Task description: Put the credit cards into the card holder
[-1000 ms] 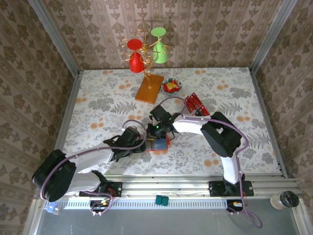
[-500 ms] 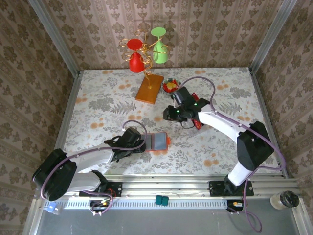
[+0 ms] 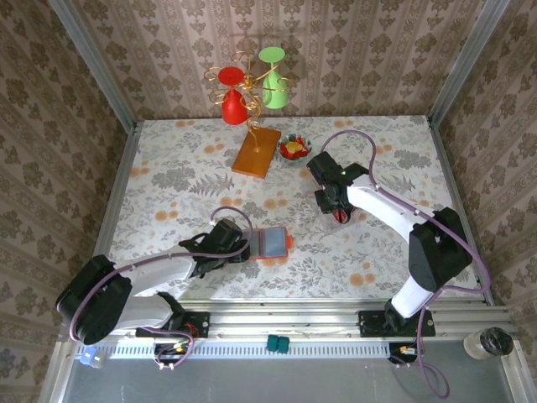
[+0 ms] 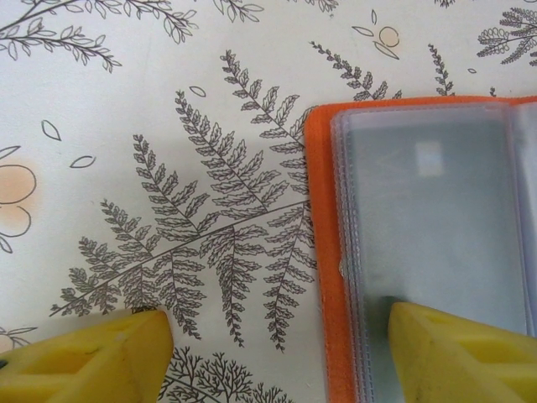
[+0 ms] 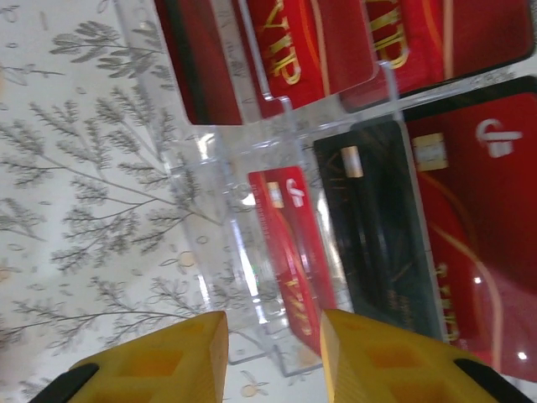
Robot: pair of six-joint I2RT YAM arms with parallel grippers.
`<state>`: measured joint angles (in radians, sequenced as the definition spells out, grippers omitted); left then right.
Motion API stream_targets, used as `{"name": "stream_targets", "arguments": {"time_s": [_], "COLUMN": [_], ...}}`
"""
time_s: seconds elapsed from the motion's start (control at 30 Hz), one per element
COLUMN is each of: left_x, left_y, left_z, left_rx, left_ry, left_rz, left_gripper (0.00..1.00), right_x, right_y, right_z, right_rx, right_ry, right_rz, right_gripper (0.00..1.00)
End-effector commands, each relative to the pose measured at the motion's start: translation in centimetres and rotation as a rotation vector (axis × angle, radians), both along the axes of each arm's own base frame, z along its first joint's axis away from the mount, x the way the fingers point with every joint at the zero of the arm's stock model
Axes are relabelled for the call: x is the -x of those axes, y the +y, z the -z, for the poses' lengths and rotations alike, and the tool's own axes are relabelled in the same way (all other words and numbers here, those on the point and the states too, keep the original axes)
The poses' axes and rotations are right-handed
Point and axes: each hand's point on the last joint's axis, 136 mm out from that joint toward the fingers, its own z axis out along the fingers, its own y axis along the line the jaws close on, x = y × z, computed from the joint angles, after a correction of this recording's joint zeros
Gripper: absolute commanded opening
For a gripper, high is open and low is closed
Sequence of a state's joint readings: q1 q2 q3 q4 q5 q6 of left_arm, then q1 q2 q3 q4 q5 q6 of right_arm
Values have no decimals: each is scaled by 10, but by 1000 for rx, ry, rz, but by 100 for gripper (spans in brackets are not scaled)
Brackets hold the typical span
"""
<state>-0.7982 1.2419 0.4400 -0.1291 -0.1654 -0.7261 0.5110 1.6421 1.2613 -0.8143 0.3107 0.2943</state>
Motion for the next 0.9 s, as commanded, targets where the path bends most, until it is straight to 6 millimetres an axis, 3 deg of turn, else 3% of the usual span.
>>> {"name": "stream_targets", "arguments": {"time_s": [0.0,0.4,0.87], "left_x": [9,8,9], "left_y": [6,4,3], "left_z": [14,13,13], "left_rx": [-23,-21,-19], "left_ry": [50,50,48], "left_rz": [-4,-2,-3], "left_gripper": [71,71,71], "right_x": [-3,-2,0], "right_y": [-15,-25,-17], "right_z": [-10,14,31], "right_rx": [113,140,95], "right_ry": [-12,44,98], "right_rz": [-26,-11,-24], "right_gripper": [36,35,29]}}
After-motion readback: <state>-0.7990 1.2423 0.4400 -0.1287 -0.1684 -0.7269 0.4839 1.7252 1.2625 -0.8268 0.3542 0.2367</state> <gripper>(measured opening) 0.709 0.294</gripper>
